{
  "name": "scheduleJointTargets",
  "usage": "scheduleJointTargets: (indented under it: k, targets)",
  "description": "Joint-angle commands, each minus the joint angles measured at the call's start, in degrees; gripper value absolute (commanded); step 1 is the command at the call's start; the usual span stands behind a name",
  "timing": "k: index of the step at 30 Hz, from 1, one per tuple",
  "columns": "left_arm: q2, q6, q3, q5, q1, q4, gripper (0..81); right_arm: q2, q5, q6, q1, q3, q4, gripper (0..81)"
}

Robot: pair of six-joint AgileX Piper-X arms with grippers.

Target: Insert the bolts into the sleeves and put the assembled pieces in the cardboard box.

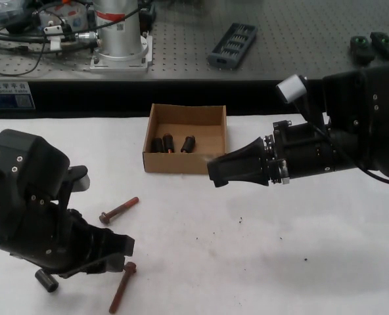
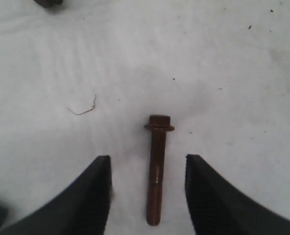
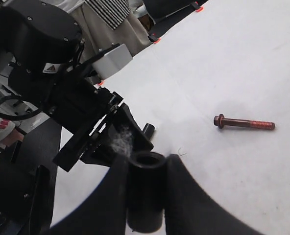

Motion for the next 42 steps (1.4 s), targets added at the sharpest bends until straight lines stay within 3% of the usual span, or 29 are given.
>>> scheduleJointTargets:
  k: [1,10,30,36,42]
  targets:
    - [1.45,-0.88,-0.69,-0.38,-0.32,1.07,35.6,-0.44,-0.26,0.13,-0.33,-0.37,0.54,4.4]
    - [7.48,0.19,-6.25,-1.14,-4.68,6.55,35.6,-0.44,-0.26,0.13,-0.33,-0.37,0.54,4.4]
    - [8.24,4.35,-9.37,-8.10,-6.39,10.33,35.6,-0.44,-0.27,0.13,-0.33,-0.37,2.78,4.4]
    - [8.24,4.35,-9.37,-8.15,-7.67,9.42,28.2,-0.44,-0.27,0.13,-0.33,-0.37,2.78,4.4]
    - [8.24,4.35,-9.37,-8.15,-7.67,8.67,27.9,-0.44,-0.27,0.13,-0.33,-0.37,2.78,4.4]
